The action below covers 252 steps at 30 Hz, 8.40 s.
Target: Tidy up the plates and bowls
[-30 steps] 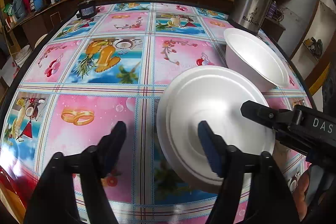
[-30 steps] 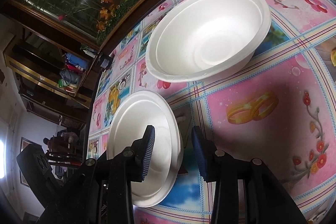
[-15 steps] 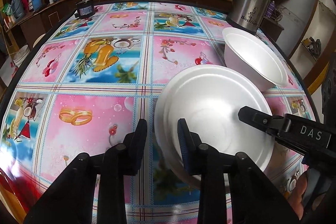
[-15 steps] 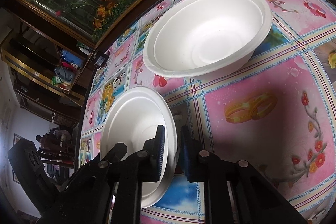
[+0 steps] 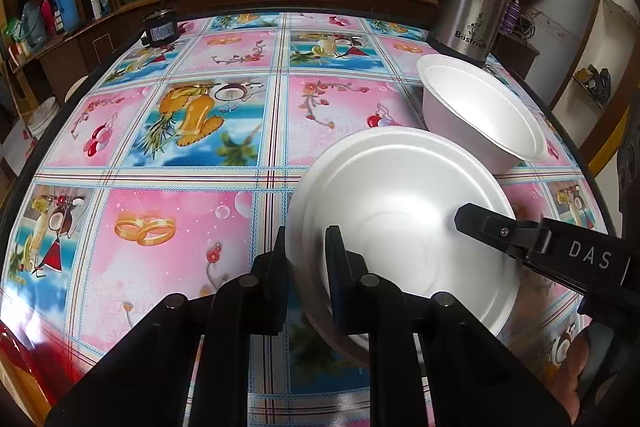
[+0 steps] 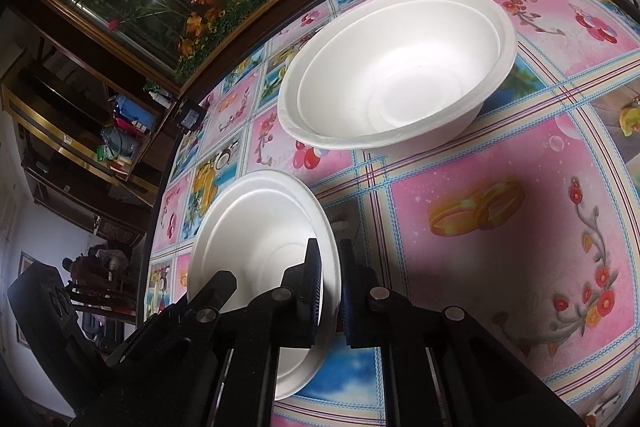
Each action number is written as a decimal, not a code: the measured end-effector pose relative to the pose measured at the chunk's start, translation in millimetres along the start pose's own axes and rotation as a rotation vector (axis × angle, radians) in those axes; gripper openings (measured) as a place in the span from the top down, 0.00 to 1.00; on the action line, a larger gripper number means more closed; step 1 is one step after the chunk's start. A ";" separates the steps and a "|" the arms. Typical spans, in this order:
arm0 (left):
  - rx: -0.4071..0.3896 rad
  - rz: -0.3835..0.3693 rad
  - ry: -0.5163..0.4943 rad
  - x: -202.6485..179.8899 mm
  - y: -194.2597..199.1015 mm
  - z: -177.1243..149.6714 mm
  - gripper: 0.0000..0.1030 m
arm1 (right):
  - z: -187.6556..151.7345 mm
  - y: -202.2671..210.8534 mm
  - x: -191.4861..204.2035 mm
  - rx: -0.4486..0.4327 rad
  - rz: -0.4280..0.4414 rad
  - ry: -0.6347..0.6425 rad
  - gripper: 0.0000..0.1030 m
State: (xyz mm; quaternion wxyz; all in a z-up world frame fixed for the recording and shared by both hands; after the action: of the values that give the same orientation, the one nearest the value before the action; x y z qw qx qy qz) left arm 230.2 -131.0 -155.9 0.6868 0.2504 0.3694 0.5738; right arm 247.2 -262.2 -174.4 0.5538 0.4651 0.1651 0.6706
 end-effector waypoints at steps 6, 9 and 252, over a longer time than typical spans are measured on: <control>0.008 0.000 -0.009 -5.1 5.1 -8.8 0.87 | -5.2 7.7 -6.5 -0.013 -0.012 -0.025 0.92; 0.010 0.001 -0.015 -6.0 9.8 -16.2 0.86 | -13.0 15.3 -9.6 -0.019 -0.015 -0.038 0.92; 0.192 0.000 0.110 -100.0 -53.1 72.7 0.76 | 56.0 50.3 -120.7 -0.304 0.148 -0.371 0.68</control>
State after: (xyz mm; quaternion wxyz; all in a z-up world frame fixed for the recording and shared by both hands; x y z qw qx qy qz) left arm 313.2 -234.0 -130.9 0.6383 0.2833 0.4596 0.5487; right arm 257.2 -403.6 -161.9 0.5876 0.5026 -0.0765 0.6294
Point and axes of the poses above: each gripper's, at about its wrist camera, not at the fingertips, and y roughly against the way its jaws point, x to its left, z to its top, the point moved 7 cm from there along -y, roughly the way its jaws point, and after that the axes turned 14 degrees about y, right-handed, at the moved point
